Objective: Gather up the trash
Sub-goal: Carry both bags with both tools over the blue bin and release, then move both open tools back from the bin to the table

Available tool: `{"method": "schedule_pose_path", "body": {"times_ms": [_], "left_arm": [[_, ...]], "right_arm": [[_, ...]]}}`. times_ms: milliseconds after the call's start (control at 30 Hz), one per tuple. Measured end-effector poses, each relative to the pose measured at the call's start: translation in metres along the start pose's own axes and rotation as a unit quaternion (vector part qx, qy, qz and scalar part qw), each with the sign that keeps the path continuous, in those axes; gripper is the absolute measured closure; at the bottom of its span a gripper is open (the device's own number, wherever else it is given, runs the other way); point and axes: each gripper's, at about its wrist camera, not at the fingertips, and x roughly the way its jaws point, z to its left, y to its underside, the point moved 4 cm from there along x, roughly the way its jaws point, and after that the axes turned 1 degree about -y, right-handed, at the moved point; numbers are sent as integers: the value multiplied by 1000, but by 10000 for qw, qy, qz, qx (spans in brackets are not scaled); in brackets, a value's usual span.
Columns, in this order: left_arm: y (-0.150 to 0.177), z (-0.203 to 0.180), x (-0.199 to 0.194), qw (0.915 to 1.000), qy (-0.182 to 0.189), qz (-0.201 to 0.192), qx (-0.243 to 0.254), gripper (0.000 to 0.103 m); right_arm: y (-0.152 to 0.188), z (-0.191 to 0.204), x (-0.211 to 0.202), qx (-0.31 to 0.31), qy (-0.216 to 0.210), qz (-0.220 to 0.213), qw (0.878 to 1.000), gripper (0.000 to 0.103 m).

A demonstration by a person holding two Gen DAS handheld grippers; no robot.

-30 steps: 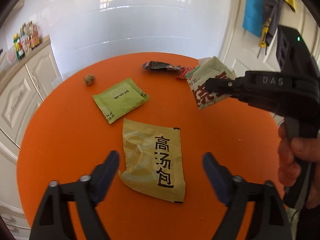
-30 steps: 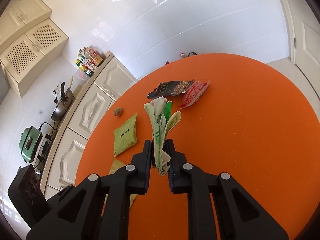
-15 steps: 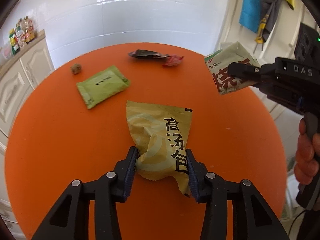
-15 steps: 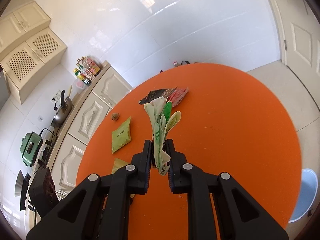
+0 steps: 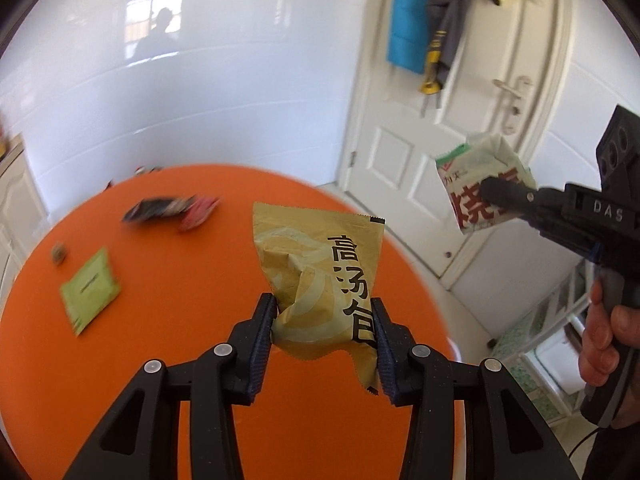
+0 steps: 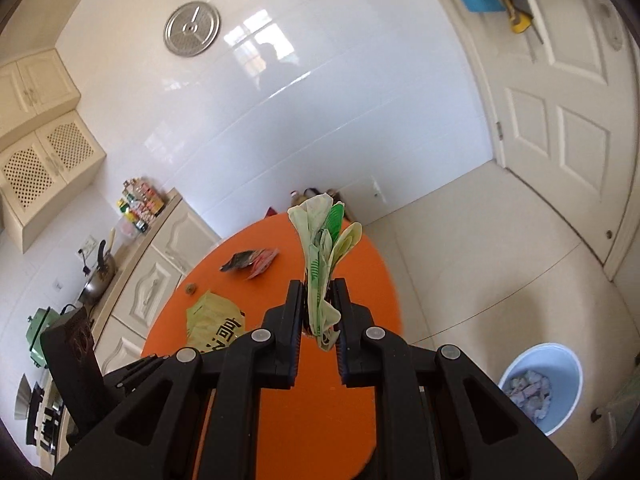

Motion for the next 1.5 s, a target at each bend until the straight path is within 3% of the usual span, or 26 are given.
{"method": "schedule_pose_path", "body": {"times_ms": [267,533,833,1000,1033,1133,1200,1267,1300,1500], "left_arm": [[-33,-98,38,9916,974,-21,853,62],[-23,-180,137,9691,1844,1032,1270,62],[-4,-215,273,9391,2008,2544,1144,61],[-4,-227,343,9282,1751,3113,1044,49],[-4,-229,352,9275,1669,3174,1056,42],[-12,-239,368,9277,1468,3246,1117,28],[-16,-239,371,9315,1307,3179,1193,20],[-20,-251,367,9370,1144,3075,1203,15],[-19,-252,364,9393,1085,3026,1200,14],[-17,-253,310,9568,860,2506,1195,10]], "right_arm": [[2,-94,-91,459,1068,-490,9920,90],[39,-211,-114,1254,1864,-214,9742,90],[85,-303,-56,2016,2056,578,9559,87],[103,-340,-29,2361,2070,835,9458,86],[106,-346,-26,2437,2104,868,9428,85],[114,-358,-24,2706,2091,881,9356,56],[114,-360,-29,2761,2196,795,9323,22],[113,-359,-35,2783,2279,639,9309,5],[112,-359,-39,2805,2322,570,9296,0],[106,-348,-64,2887,2627,358,9200,0]]}}
